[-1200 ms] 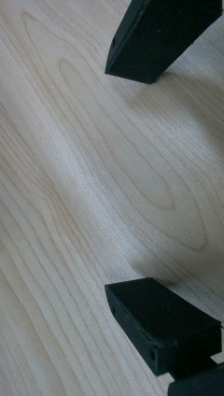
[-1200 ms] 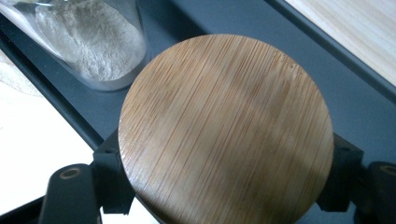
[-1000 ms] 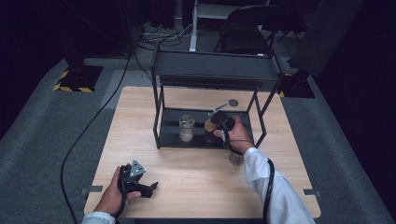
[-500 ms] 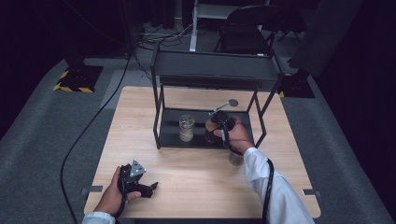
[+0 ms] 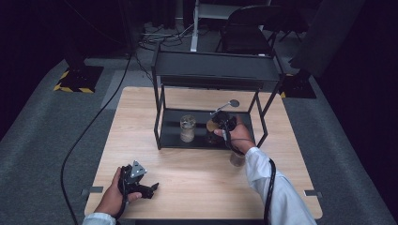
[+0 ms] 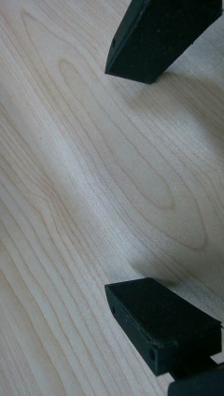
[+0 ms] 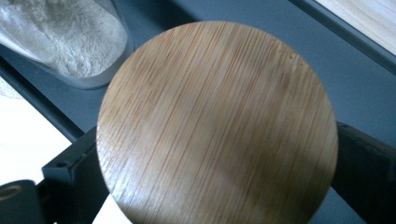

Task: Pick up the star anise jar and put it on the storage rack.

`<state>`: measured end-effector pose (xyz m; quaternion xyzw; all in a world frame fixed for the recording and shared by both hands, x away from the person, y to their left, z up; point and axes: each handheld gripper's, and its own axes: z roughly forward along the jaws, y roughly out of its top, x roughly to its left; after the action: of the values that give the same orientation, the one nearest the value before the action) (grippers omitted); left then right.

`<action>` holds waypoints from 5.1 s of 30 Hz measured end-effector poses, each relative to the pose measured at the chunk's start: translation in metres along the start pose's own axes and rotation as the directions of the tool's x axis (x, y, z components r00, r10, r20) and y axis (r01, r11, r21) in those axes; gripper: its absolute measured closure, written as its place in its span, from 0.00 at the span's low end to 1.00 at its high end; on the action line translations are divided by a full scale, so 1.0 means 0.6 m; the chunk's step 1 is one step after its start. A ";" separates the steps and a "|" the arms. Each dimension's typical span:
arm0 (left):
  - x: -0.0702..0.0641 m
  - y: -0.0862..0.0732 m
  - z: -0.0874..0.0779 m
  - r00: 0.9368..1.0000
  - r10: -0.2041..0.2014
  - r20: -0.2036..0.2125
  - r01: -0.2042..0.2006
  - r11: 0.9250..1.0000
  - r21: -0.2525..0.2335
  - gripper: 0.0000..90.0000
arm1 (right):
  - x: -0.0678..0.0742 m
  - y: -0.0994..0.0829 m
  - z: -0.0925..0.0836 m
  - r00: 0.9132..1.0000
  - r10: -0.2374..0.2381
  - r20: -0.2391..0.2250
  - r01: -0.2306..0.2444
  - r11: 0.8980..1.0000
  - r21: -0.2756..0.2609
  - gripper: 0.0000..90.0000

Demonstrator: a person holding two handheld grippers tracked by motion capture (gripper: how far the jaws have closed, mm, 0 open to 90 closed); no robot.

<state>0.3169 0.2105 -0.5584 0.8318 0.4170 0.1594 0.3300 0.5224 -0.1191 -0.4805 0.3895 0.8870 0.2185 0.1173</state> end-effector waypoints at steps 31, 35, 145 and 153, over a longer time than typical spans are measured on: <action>0.000 0.000 0.000 1.000 0.000 0.000 0.000 1.000 0.000 0.00 | 0.000 -0.003 -0.008 0.999 0.006 0.051 -0.005 1.000 -0.016 0.05; 0.000 0.000 0.000 1.000 0.000 0.000 0.000 1.000 0.000 0.00 | 0.002 -0.004 -0.014 0.999 -0.002 0.041 0.003 1.000 -0.019 0.05; 0.000 0.000 0.000 1.000 0.000 0.000 0.000 1.000 0.000 0.00 | -0.002 -0.367 -0.154 0.984 -0.043 0.175 0.087 0.964 -0.252 0.04; 0.000 0.000 0.000 1.000 0.000 0.000 0.000 1.000 0.000 0.00 | -0.016 -0.400 -0.131 0.981 -0.062 0.182 0.105 0.966 -0.236 0.04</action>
<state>0.3169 0.2105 -0.5584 0.8317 0.4172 0.1594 0.3299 0.3455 -0.2934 -0.5261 0.3519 0.8554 0.2862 0.2502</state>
